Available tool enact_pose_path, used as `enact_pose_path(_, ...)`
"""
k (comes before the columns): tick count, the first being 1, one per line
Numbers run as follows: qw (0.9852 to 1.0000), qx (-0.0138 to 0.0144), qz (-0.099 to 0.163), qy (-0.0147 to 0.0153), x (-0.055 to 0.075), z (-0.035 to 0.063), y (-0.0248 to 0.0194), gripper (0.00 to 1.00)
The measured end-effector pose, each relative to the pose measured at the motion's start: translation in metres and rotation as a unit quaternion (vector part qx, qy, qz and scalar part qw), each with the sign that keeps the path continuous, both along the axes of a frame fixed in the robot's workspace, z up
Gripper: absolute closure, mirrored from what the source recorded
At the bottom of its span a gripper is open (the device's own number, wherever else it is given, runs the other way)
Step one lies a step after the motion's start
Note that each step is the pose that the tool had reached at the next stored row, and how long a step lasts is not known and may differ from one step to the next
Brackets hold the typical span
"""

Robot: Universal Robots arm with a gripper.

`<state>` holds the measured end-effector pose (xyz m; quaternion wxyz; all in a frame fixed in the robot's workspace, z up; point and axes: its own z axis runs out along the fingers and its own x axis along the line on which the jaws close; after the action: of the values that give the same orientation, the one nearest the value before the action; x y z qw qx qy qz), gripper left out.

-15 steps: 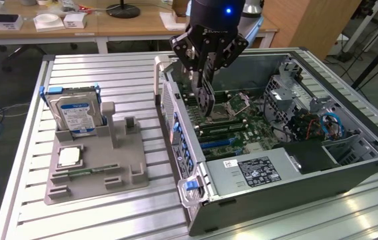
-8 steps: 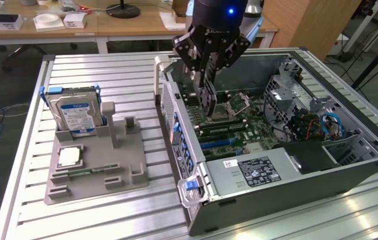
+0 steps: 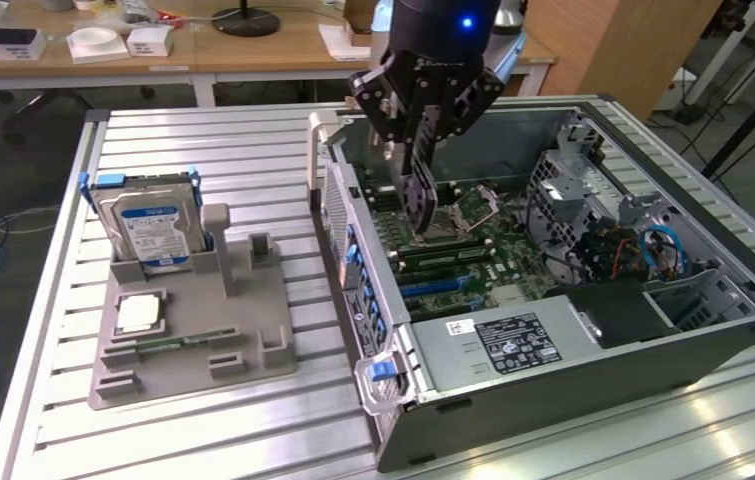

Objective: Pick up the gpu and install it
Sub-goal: 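Pick up the gpu and move the gpu toward the slot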

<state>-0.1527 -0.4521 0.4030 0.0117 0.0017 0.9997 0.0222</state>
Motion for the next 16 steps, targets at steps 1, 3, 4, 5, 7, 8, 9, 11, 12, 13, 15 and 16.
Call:
enact_pose_path(1, 1.0, 0.0, 0.0, 0.0, 0.0005, -0.0001, 0.0, 0.74)
enact_pose_path(3, 1.0, 0.0, 0.0, 0.0, 0.0015, -0.0001, 0.0, 0.74)
enact_pose_path(4, 1.0, 0.0, 0.0, 0.0, 0.0021, -0.0001, 0.0, 0.74)
enact_pose_path(5, 1.0, 0.0, 0.0, 0.0, 0.0026, -0.0002, 0.0, 0.74)
enact_pose_path(7, 1.0, 0.0, 0.0, 0.0, 0.0035, -0.0002, 0.0, 0.74)
enact_pose_path(8, 1.0, 0.0, 0.0, 0.0, 0.004, -0.0003, 0.0, 0.74)
enact_pose_path(9, 1.0, 0.0, 0.0, 0.0, 0.0045, -0.0003, 0.0, 0.74)
enact_pose_path(11, 1.0, 0.0, 0.0, 0.0, 0.0054, -0.0004, 0.0, 0.74)
enact_pose_path(12, 1.0, 0.0, 0.0, 0.0, 0.0059, -0.0004, 0.0, 0.74)
enact_pose_path(13, 1.0, 0.0, 0.0, 0.0, 0.0065, -0.0004, 0.0, 0.74)
enact_pose_path(15, 1.0, 0.0, 0.0, 0.0, 0.0074, -0.0005, 0.0, 0.74)
enact_pose_path(16, 1.0, 0.0, 0.0, 0.0, 0.0079, -0.0005, 0.0, 0.74)
